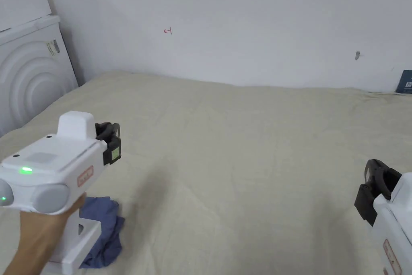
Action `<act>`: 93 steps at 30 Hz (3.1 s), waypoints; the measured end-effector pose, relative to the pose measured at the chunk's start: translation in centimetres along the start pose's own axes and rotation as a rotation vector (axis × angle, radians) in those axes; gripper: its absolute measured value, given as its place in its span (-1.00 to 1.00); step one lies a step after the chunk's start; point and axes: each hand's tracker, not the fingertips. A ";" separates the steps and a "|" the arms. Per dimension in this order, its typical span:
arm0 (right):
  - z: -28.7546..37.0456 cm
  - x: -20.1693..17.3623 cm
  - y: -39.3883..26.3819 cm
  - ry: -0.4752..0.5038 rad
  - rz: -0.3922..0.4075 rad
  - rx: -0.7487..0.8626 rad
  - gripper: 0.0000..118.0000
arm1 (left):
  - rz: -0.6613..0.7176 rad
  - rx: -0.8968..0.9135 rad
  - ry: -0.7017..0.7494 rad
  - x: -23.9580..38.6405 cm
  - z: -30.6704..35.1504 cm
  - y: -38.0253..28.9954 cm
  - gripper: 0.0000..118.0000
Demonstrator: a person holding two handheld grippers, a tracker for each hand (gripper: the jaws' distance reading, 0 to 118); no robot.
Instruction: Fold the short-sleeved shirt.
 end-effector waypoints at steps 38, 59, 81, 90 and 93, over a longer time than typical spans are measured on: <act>1.9 2.1 -1.4 -0.097 0.032 0.054 -1.00 | 0.062 0.206 -0.087 13.9 1.1 -7.3 -1.00; 2.0 2.4 -1.6 -0.103 0.023 0.048 -0.94 | 0.073 0.210 -0.089 13.8 1.1 -7.1 -0.98; 2.5 2.7 -1.4 -0.110 0.001 0.052 1.00 | 0.067 0.238 -0.087 13.8 1.6 -7.1 1.00; 2.6 2.6 -1.3 -0.105 0.000 0.061 1.00 | 0.073 0.229 -0.083 13.7 1.5 -6.9 1.00; 2.6 2.6 -1.3 -0.105 0.000 0.059 1.00 | 0.063 0.226 -0.080 13.8 1.4 -6.9 1.00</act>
